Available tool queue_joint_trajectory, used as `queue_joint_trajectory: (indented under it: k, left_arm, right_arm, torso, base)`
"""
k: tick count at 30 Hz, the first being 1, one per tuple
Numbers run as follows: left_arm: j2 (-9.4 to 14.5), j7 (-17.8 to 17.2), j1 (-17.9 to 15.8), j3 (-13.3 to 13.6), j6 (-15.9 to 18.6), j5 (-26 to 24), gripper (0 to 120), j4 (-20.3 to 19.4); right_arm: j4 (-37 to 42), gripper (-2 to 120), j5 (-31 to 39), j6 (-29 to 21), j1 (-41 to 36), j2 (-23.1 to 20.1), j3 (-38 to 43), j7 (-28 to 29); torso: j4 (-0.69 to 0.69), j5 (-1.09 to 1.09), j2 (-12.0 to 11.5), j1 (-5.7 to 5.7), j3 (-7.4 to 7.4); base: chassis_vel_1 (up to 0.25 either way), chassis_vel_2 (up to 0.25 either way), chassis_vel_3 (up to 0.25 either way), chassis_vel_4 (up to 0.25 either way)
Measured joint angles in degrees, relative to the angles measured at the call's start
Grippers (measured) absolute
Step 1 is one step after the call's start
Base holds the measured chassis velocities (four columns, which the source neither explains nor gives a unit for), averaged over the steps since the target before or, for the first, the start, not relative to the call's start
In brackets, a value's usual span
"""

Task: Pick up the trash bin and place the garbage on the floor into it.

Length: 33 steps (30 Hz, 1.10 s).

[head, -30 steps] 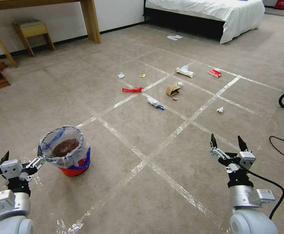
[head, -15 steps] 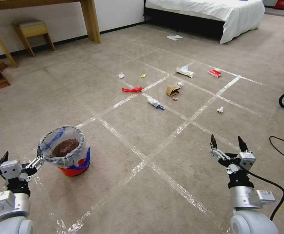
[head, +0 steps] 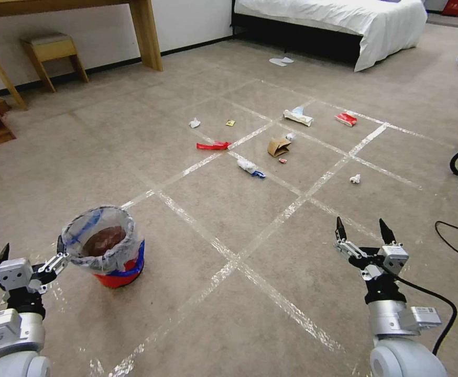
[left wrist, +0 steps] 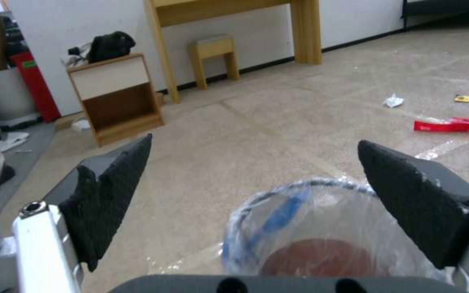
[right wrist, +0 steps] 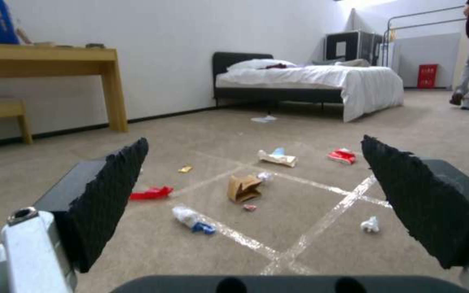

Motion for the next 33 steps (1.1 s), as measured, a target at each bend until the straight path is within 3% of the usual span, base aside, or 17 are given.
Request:
queue_joint_trajectory:
  k: [11,33]
  left_arm:
    - [0.85,0.04,-0.25,-0.38,0.20,-0.84,100,0.81]
    - [1.53,0.15,-1.28,0.13,0.73,-1.10,100,2.73]
  right_arm:
    - [-0.34,100,-0.23,0.10,0.22,0.29,-0.38,0.13]
    - [-1.30,100,-0.51,0.34,1.11,0.72,-0.61,0.72]
  torso:
    - [0.01,0.02,-0.01,0.02,0.02]
    - [0.00,0.01,0.00,0.00,0.01]
  base:
    - [-0.158,0.164,0.168,-0.160]
    - [-0.055,0.049,0.052,-0.047]
